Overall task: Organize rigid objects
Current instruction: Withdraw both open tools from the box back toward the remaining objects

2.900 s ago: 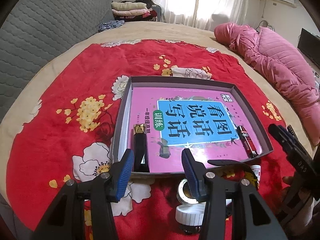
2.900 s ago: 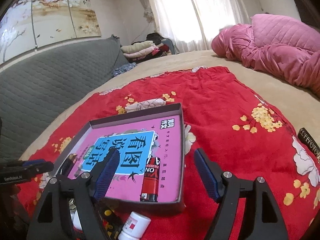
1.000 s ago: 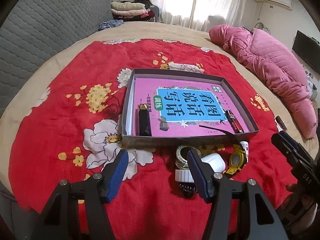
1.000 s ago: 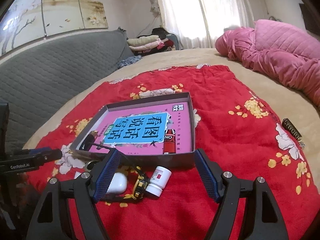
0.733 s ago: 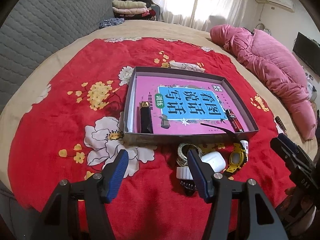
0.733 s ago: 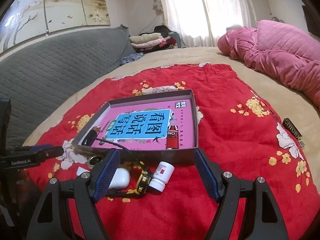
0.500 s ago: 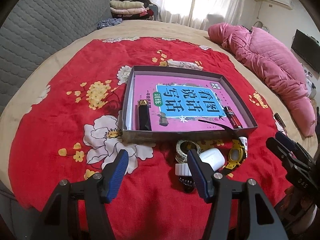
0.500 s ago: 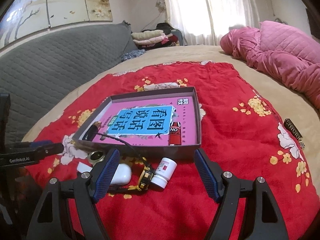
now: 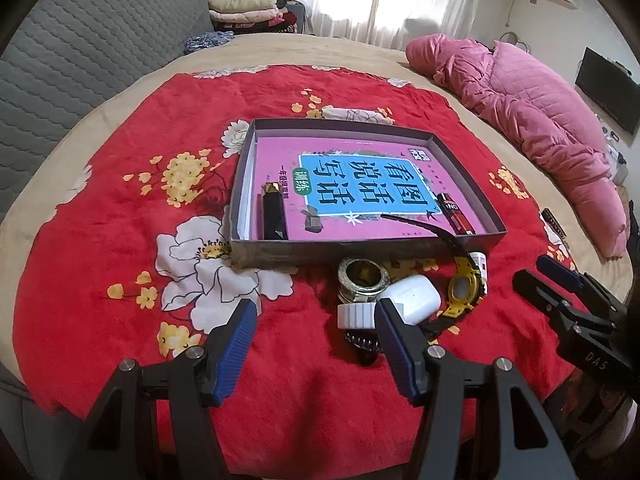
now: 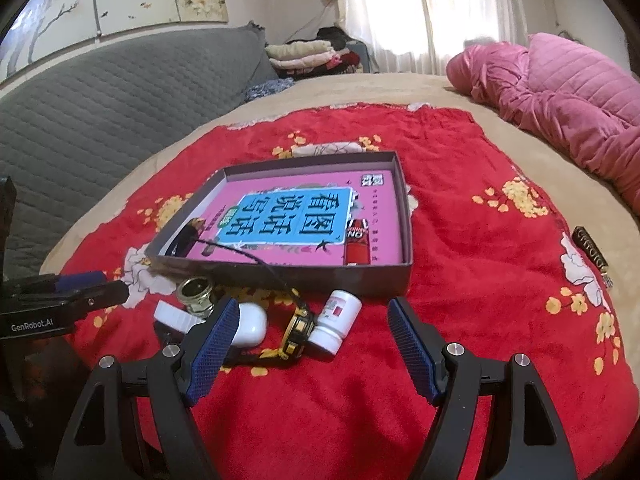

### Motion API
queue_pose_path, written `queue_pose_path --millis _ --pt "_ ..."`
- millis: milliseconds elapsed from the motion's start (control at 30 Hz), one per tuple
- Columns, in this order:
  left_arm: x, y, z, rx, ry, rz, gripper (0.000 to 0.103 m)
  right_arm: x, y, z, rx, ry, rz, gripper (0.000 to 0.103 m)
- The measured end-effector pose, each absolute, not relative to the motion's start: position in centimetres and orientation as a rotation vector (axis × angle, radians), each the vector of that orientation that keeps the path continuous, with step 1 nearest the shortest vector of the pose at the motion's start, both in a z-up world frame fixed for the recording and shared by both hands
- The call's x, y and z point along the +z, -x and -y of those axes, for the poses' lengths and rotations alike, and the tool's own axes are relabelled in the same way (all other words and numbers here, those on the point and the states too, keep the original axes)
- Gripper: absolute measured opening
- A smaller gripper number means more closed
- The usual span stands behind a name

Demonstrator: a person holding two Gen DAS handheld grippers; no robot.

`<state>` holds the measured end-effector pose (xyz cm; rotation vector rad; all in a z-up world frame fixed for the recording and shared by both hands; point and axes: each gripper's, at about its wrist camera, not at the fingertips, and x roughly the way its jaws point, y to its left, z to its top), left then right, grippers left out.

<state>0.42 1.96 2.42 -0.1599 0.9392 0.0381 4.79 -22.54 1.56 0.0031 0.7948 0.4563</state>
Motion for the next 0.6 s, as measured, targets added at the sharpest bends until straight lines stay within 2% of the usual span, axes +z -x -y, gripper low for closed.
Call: queue_pose_path --millis 600 --pt "0.9 0.2 -1.8 0.022 0.183 -1.008 0.061 0.0 -4.5 21.3 0.475 0.033 -0.901 0.078"
